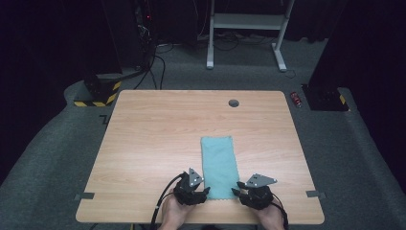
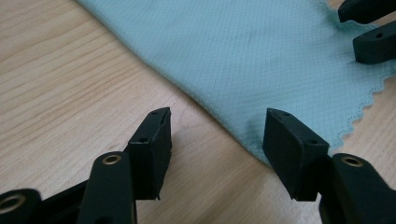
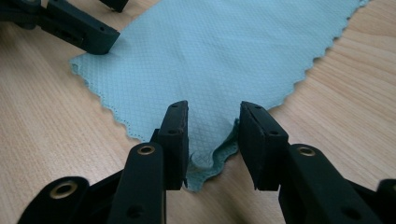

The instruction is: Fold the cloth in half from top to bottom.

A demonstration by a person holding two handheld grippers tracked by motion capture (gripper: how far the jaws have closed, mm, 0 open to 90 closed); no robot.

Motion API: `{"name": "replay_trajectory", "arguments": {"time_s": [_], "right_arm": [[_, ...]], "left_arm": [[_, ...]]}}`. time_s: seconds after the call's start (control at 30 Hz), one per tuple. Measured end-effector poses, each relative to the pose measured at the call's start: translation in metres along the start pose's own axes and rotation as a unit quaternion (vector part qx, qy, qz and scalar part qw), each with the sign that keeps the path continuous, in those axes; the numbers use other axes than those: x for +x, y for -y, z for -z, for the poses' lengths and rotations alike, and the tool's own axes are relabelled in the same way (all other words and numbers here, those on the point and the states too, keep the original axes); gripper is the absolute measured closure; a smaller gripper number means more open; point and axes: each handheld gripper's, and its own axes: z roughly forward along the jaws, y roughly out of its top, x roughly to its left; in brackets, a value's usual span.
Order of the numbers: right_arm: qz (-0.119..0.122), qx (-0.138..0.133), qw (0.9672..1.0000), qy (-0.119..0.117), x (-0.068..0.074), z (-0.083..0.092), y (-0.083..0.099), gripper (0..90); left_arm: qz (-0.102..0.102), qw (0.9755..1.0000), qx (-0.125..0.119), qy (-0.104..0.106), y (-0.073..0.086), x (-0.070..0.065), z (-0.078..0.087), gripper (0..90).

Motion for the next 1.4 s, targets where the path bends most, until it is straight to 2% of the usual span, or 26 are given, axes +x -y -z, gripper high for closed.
{"name": "replay_trajectory", "arguments": {"time_s": [0.2,0.47,0.53,0.57,0.63,0.87,1.13,1.2,1.27,1.4], "right_arm": [[0.015,0.001,0.9999,-0.001,0.008,-0.001,-0.001,63.7],[0.015,0.001,0.9999,-0.008,0.012,-0.001,-0.001,63.6],[0.008,-0.001,0.9998,-0.018,0.008,-0.001,-0.001,62.6],[0.006,-0.003,0.9998,-0.02,0.006,-0.001,-0.001,61.4],[0.0,-0.01,0.9998,-0.017,0.002,-0.001,-0.001,59.7],[-0.028,-0.033,0.999,-0.01,-0.021,0.004,-0.008,56.6],[-0.042,-0.038,0.9984,0.001,-0.035,0.002,-0.016,56.0],[-0.045,-0.043,0.9981,0.004,-0.037,0.002,-0.017,56.0],[-0.054,-0.037,0.9979,0.001,-0.041,0.0,-0.019,56.0],[-0.057,-0.043,0.9975,-0.004,-0.046,-0.001,-0.024,55.9]], "left_arm": [[0.001,1.0,-0.003,-0.002,0.005,0.003,0.004,43.3],[0.004,1.0,0.0,0.001,0.008,0.006,0.008,43.4],[0.004,1.0,0.002,0.005,0.007,0.008,0.007,42.9],[0.01,0.9999,0.0,0.009,0.006,0.009,0.007,42.3],[0.024,0.9995,-0.001,0.022,0.004,0.014,0.006,41.7],[0.049,0.9982,-0.014,0.03,-0.013,0.033,-0.001,41.2],[0.064,0.9973,-0.026,0.026,-0.028,0.048,-0.011,40.7],[0.061,0.9976,-0.024,0.022,-0.032,0.051,-0.014,40.8],[0.061,0.9977,-0.024,0.02,-0.036,0.055,-0.016,40.7],[0.078,0.996,-0.031,0.029,-0.041,0.064,-0.019,41.2]]}}
